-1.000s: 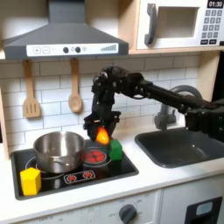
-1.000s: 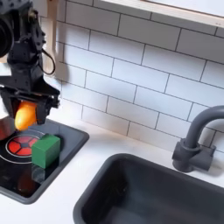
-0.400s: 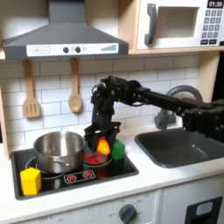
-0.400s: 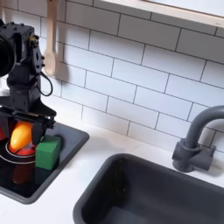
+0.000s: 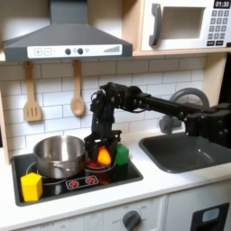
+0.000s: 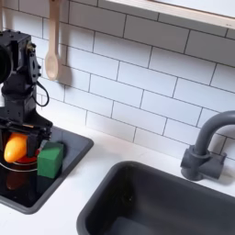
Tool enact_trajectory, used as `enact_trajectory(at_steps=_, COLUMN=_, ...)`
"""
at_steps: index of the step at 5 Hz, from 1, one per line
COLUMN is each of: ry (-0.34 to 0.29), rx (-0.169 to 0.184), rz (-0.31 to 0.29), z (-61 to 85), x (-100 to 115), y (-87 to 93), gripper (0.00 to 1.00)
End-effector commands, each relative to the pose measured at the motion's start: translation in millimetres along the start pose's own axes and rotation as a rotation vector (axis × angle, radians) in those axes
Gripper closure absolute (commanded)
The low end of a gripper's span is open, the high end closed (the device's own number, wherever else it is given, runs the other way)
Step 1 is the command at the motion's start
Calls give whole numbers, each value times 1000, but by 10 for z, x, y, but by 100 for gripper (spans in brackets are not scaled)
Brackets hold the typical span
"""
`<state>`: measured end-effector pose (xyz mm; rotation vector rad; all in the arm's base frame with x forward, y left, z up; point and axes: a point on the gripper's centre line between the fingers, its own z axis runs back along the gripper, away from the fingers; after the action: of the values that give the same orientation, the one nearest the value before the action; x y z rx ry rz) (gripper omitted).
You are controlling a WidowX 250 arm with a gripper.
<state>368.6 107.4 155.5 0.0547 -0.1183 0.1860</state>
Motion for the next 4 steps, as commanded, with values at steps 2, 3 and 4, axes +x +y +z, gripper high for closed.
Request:
enact_trajectory(at_steps=2, ry=45, rx=-10, rz=-53, z=-13, x=-105, y=-22, gripper=0)
enact_trajectory(at_steps=3, ry=45, rx=-9, rz=-70, z=-3, x=-96, y=-57, gripper=0)
enact_trajectory(at_steps=4, ry=39, rx=-5, rz=-88, z=47, x=-109, y=-50, gripper=0)
